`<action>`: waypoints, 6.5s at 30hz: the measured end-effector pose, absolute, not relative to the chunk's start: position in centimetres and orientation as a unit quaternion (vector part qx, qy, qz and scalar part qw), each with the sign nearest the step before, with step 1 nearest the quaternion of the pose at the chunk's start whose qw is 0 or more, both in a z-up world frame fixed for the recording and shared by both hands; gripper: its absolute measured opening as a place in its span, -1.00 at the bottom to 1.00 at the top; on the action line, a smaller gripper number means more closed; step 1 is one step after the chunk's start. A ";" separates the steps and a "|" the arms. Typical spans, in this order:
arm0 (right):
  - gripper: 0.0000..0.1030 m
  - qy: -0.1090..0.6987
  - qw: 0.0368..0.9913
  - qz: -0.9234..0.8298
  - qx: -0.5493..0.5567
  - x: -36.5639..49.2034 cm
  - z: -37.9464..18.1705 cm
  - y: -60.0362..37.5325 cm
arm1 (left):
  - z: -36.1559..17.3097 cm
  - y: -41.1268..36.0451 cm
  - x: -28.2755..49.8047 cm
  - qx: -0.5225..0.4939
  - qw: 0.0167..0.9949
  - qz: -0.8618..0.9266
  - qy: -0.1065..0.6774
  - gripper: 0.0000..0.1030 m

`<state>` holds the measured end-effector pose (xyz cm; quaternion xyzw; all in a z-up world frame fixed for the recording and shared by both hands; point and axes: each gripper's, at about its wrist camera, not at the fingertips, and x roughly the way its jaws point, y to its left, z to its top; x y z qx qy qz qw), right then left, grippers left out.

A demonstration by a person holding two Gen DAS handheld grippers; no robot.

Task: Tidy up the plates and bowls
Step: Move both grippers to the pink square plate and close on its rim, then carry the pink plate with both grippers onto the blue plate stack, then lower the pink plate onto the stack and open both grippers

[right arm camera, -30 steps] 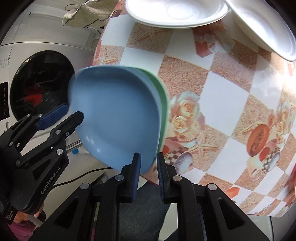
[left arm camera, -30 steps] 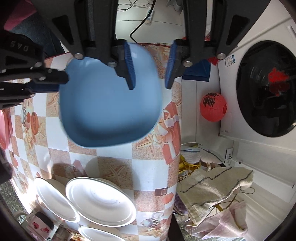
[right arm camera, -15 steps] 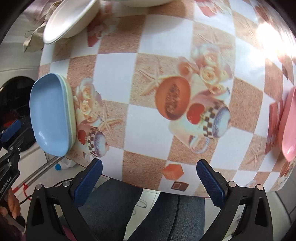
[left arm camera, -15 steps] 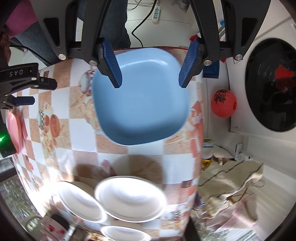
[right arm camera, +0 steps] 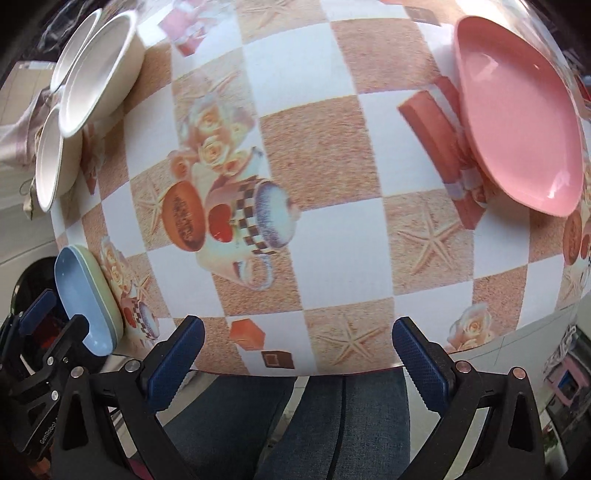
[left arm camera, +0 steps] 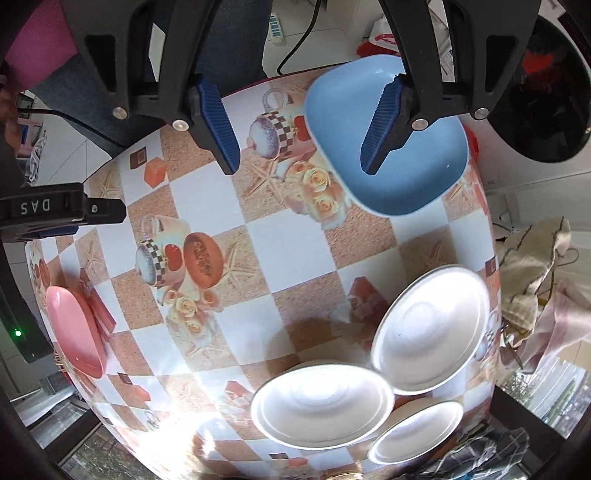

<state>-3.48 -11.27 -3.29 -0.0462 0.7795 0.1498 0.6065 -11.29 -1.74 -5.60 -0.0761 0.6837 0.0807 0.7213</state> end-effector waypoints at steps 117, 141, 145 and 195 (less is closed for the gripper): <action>-0.77 0.747 0.622 0.237 0.005 6.1 -13.5 -32.4 | -15.1 -11.4 -0.1 -0.115 0.708 0.058 0.695 -0.65; -0.77 0.737 0.589 0.312 -0.113 -2.4 -7.8 -19.9 | -9.2 -1.2 -13.3 -0.168 0.718 0.120 0.664 -0.65; -0.77 0.728 0.584 0.330 -0.140 -3.6 -7.3 -17.2 | -8.6 1.0 -15.7 -0.180 0.720 0.139 0.656 -0.65; 0.65 0.712 0.614 0.292 -0.176 -3.3 -8.6 -12.2 | -7.5 8.6 -19.6 -0.230 0.738 0.215 0.597 0.33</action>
